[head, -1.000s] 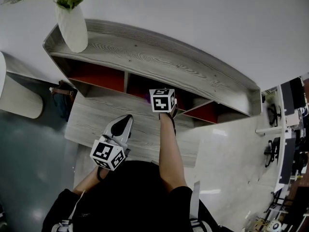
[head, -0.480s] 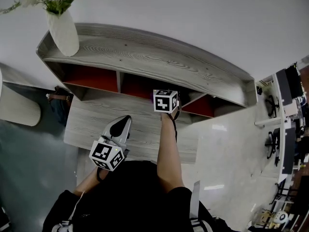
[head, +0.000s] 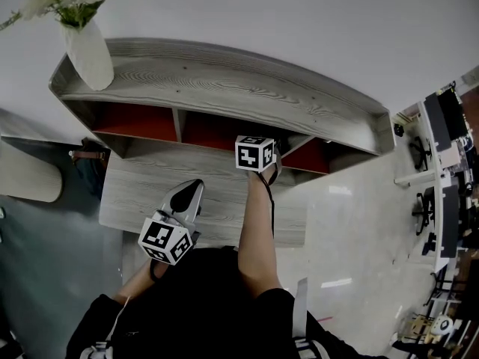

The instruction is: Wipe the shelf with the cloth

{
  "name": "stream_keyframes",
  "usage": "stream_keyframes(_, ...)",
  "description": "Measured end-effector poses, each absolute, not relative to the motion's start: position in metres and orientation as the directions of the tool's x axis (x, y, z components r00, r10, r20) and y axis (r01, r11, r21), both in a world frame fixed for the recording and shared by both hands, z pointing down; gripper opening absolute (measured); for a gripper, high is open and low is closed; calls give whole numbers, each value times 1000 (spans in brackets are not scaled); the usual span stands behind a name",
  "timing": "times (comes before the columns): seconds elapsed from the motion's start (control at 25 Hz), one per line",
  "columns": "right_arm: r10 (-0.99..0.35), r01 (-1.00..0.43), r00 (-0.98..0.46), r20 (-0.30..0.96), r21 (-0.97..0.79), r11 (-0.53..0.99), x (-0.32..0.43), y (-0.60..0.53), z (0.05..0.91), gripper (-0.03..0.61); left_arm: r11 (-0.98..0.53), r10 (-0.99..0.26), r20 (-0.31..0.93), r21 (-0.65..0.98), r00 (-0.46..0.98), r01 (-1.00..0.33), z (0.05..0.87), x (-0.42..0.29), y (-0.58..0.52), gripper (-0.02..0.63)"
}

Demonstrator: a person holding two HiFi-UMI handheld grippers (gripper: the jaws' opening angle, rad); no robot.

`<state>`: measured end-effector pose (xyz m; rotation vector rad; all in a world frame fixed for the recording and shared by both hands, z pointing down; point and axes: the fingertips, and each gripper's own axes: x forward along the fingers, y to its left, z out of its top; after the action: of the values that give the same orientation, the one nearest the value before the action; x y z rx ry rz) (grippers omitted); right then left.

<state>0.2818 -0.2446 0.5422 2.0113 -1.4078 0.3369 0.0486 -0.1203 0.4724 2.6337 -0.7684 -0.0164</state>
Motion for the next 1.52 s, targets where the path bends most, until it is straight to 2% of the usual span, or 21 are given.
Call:
stream_keyframes(0.6,-673,-870,485,559,389,-304,290,-228,545,63,-785,-490,111,376,865,-493,477,34,-121,5)
stream_keyframes(1.0,-634,-839,541,552,407,-362,291,-200,544,63,-816,-427,108,382,898,-434,477,27,-116,5)
stream_keyframes(1.52,-632,-843,536,561,399,-361,285,-165,545,63,-837,-376,101,389,921,-384,477,29,-104,5)
